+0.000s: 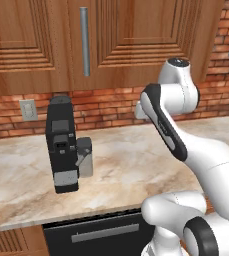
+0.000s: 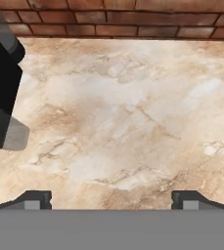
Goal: Open the cabinet. Pick the bar soap and place it next to the sink. Then close the cabinet.
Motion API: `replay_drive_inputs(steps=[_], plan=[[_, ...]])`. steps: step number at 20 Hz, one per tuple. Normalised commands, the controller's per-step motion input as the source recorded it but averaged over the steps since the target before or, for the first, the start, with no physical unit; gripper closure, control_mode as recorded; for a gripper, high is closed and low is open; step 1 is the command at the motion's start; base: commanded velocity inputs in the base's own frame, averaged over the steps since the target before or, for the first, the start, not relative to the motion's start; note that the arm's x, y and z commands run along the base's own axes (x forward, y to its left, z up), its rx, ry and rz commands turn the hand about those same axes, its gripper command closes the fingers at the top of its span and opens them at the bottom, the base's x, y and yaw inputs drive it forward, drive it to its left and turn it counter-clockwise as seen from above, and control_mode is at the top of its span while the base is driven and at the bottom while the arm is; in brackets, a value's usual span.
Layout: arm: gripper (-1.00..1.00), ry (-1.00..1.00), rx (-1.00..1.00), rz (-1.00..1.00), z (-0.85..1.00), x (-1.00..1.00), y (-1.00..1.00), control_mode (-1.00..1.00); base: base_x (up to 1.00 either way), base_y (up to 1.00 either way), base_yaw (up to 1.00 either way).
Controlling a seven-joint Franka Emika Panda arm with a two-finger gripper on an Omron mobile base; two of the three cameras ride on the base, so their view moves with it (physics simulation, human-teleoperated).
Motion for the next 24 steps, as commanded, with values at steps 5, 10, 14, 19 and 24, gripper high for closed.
replay_drive_inputs(steps=[5,10,14,19,24], plan=[[-1.0,-0.1,0.0,0.0,0.03,-0.05,0.2,-1.0,0.0,0.0,0.0],[-1.0,-0.05,0.0,0.02,0.1,-0.01,0.05,-1.0,0.0,0.0,0.0],[-1.0,-0.05,0.0,0.0,0.16,0.0,0.03,-1.0,0.0,0.0,0.0],[-1.0,-0.06,0.0,0.0,0.19,0.0,0.02,-1.0,0.0,0.0,0.0],[-1.0,-0.09,0.0,0.02,0.12,0.0,-0.03,-1.0,0.0,0.0,0.0]])
